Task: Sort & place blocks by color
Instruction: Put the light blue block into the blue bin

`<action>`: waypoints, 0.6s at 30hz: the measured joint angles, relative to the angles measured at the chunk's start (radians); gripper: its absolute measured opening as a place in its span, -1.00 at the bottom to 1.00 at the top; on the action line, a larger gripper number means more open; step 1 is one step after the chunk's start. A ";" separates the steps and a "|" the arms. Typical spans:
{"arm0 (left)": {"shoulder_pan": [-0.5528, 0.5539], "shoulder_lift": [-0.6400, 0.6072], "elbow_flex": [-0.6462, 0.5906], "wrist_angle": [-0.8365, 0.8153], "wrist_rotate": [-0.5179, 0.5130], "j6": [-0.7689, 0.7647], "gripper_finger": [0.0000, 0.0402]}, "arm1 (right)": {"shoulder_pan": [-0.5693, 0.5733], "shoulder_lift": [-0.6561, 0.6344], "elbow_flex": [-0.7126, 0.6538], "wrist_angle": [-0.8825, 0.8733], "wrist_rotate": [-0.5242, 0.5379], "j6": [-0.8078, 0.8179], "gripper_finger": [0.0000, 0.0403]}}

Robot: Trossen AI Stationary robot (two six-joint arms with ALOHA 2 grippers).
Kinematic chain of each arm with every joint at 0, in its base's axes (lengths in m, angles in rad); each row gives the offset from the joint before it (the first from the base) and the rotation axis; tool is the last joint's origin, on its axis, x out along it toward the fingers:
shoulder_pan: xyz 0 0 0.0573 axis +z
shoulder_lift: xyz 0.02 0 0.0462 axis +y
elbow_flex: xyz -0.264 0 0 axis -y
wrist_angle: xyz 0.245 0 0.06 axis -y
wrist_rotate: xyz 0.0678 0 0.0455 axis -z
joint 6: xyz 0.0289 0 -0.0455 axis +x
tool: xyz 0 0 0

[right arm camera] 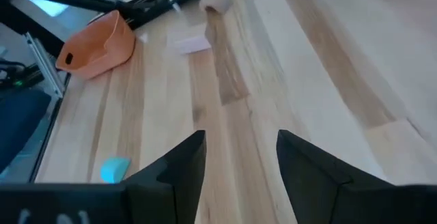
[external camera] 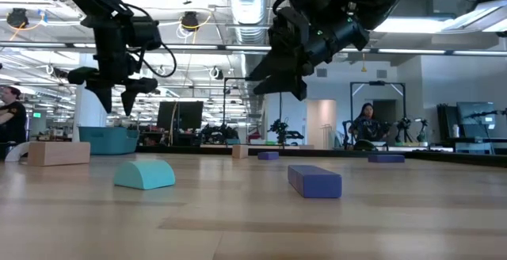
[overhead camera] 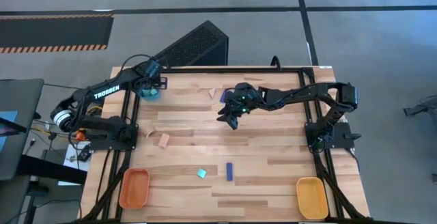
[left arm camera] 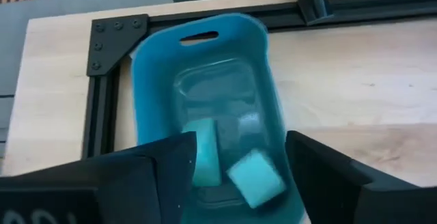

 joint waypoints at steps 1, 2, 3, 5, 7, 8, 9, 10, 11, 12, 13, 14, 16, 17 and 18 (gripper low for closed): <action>0.000 0.000 0.000 -0.002 0.000 0.020 0.11 | 0.002 0.000 0.000 -0.003 0.000 0.000 0.01; 0.000 0.000 0.000 -0.008 -0.002 0.042 0.13 | 0.003 0.000 0.000 -0.005 0.000 0.000 0.01; 0.000 0.000 0.000 -0.013 -0.002 0.064 0.13 | 0.004 0.000 0.000 -0.006 0.001 0.000 0.01; -0.002 0.000 0.000 -0.013 0.007 0.099 0.13 | 0.005 0.000 0.000 -0.006 0.000 0.001 0.01; -0.010 0.000 0.000 -0.013 0.049 0.106 0.12 | 0.009 0.000 0.000 -0.011 0.000 0.004 0.01; -0.018 0.000 0.000 -0.009 0.076 0.105 0.11 | 0.013 0.000 0.000 -0.009 0.000 0.013 0.01; -0.030 0.000 0.000 -0.003 0.101 0.103 0.09 | 0.015 0.000 0.000 -0.007 0.000 0.022 0.01; -0.044 0.000 0.000 0.004 0.124 0.102 0.07 | 0.020 0.000 0.000 -0.006 0.000 0.030 0.01; -0.062 0.000 0.000 0.011 0.138 0.102 0.05 | 0.023 0.000 0.000 -0.007 0.000 0.034 0.01; -0.084 0.000 0.000 0.018 0.140 0.102 0.02 | 0.030 0.000 0.000 -0.007 0.000 0.039 0.01; -0.107 0.000 0.000 0.024 0.136 0.102 0.00 | 0.036 0.000 0.000 -0.007 0.001 0.045 0.01; -0.133 0.000 0.000 0.028 0.130 0.102 -0.02 | 0.043 0.000 0.000 -0.006 0.004 0.053 0.01; -0.182 0.000 0.000 0.034 0.124 0.102 -0.07 | 0.058 0.000 0.000 -0.007 0.007 0.069 0.01; -0.208 0.000 0.000 0.040 0.124 0.102 -0.09 | 0.066 0.000 0.000 -0.006 0.008 0.078 0.01; -0.236 0.000 0.000 0.047 0.123 0.100 -0.11 | 0.076 0.000 0.000 -0.005 0.008 0.087 0.01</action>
